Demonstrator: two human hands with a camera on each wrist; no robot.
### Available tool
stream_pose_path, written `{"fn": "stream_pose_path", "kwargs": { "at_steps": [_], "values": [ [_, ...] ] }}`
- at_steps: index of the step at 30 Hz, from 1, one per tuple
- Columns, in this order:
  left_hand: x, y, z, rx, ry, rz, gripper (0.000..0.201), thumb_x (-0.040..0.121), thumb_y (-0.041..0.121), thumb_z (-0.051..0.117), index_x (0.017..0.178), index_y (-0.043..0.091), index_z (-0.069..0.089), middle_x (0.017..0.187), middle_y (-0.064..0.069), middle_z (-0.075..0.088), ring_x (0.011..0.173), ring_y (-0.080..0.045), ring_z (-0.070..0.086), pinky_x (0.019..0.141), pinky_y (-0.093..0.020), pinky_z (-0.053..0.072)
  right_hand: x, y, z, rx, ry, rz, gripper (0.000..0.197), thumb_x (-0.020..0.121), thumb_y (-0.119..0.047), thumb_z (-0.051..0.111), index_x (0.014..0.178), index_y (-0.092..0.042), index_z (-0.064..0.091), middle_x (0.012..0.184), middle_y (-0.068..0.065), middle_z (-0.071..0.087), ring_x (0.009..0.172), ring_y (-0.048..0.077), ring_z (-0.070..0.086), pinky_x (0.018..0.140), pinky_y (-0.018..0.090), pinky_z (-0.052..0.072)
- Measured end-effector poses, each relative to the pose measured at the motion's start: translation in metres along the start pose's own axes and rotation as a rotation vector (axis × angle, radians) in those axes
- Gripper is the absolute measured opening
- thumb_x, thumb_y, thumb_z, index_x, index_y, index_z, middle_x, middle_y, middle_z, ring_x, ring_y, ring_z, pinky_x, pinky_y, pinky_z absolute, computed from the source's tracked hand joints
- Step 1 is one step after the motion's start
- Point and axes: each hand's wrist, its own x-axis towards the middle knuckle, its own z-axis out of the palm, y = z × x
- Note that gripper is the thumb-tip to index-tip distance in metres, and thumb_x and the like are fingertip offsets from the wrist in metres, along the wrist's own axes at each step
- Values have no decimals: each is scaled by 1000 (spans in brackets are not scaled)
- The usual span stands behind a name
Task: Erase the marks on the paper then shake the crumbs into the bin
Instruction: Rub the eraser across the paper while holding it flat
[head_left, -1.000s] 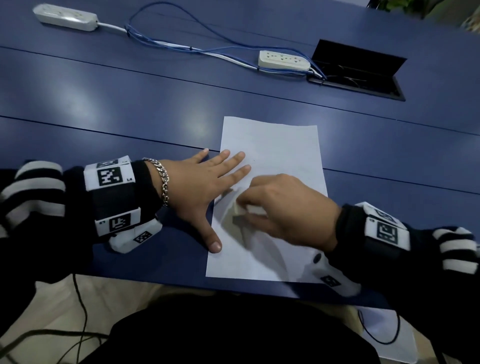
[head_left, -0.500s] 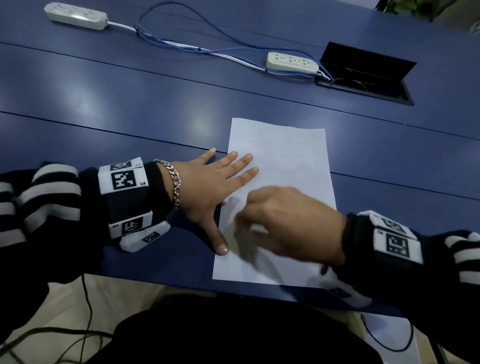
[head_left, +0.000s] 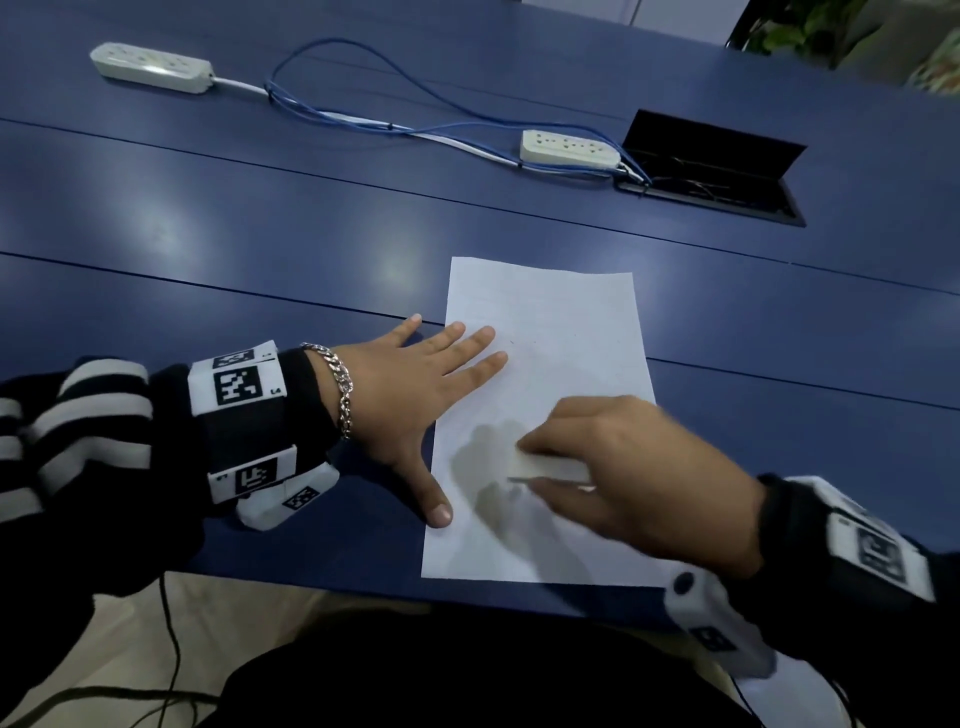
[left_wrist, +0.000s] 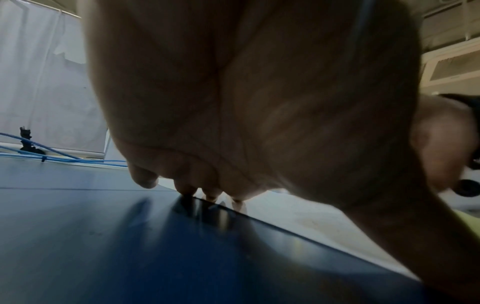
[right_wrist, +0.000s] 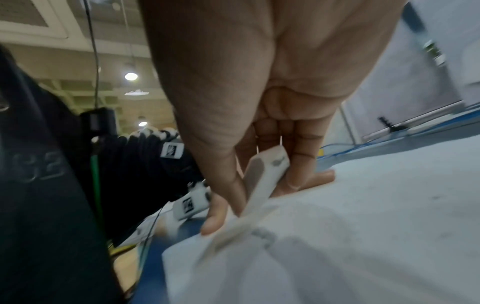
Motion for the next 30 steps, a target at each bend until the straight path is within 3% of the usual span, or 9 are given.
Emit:
{"fn": "stream_pose_path", "kwargs": {
  "at_steps": [2,4,6,8,11,15,21,25,30],
  "values": [
    [-4,5,1,-1,7,-28,157,49,108,52,157,34,-35,167,2,-39,156,-22,-30,125,-58,-17,-14,16,-3,-18,54,126,30,93,-50,57,110,-30,70,98,-12,63,91,13,63,80,35,54],
    [-9,12,-2,9,42,-48,150,52,109,46,162,35,-23,173,-2,-14,160,-28,-8,127,-54,-12,-24,26,-2,-29,21,219,34,92,-54,55,113,-31,69,101,-15,63,94,12,63,82,34,53],
    [-10,15,-10,23,128,-57,140,55,107,49,165,36,2,156,-5,24,144,-29,24,127,-45,9,-29,34,-2,-22,2,266,39,89,-60,53,111,-33,69,98,-16,63,93,9,63,82,33,54],
    [-6,14,-14,-18,195,-50,131,52,103,60,157,33,23,142,1,33,133,-26,34,121,-40,24,-26,38,-7,-41,-31,278,42,86,-63,52,110,-33,69,99,-17,64,93,8,62,82,32,54],
    [4,9,-12,-51,103,-52,143,50,97,70,162,38,4,172,3,-2,160,-32,0,129,-53,6,-11,37,-17,-119,-62,255,31,89,-48,61,115,-33,69,103,-14,64,98,14,61,85,35,52],
    [9,8,-13,-57,-29,-71,153,54,95,70,157,43,-31,165,8,-41,156,-33,-29,128,-58,-7,18,25,-18,-86,-54,154,33,93,-50,60,118,-31,68,107,-9,64,100,17,61,87,35,50],
    [11,5,-12,-70,-49,-69,154,53,97,69,154,44,-35,162,7,-45,154,-33,-33,127,-57,-9,47,25,-10,-117,21,134,33,94,-51,59,106,-22,67,101,-3,63,95,25,61,80,39,50],
    [12,5,-12,-77,-50,-71,156,51,97,70,155,45,-34,163,7,-44,155,-34,-31,127,-58,-8,32,6,-3,-59,-83,-47,25,94,-48,59,88,-23,64,85,-9,55,80,18,56,74,35,49],
    [12,5,-12,-57,-51,-71,156,52,97,69,156,42,-34,164,6,-43,155,-34,-30,128,-59,-7,52,24,-15,-98,-20,51,27,91,-47,63,99,-21,67,91,-5,59,88,23,60,79,40,51]
  ]
}}
